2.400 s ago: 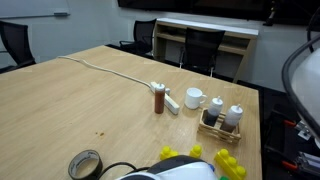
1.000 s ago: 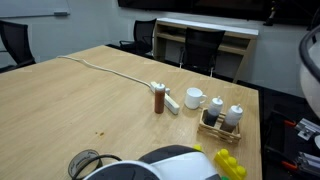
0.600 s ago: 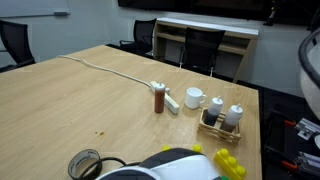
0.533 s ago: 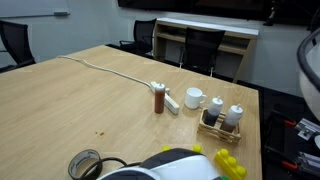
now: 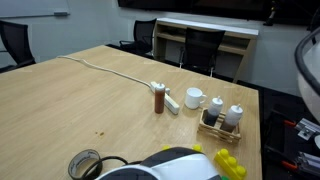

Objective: Align the blue and orange legos together then put the purple legos on top of the blue and orange legos

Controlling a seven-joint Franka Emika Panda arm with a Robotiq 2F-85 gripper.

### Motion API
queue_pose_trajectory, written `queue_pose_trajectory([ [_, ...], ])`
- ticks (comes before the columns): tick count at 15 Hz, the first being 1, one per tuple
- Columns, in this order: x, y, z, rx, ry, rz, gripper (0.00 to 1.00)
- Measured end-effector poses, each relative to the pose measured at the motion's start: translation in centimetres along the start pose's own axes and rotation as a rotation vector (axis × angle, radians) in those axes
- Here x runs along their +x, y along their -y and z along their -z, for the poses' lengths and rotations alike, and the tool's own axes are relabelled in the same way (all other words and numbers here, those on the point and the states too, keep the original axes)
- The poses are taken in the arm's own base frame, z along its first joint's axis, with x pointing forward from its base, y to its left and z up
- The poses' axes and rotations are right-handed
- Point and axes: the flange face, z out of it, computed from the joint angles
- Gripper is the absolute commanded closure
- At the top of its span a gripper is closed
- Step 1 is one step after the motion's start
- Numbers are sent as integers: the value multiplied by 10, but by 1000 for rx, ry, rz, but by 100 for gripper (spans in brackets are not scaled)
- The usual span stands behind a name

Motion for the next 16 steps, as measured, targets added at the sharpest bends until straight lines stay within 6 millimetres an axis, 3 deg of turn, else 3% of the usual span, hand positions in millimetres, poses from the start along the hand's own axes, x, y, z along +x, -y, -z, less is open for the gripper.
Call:
queue_pose_trajectory([
  [16,-8,-2,3,-24,39,5,0],
])
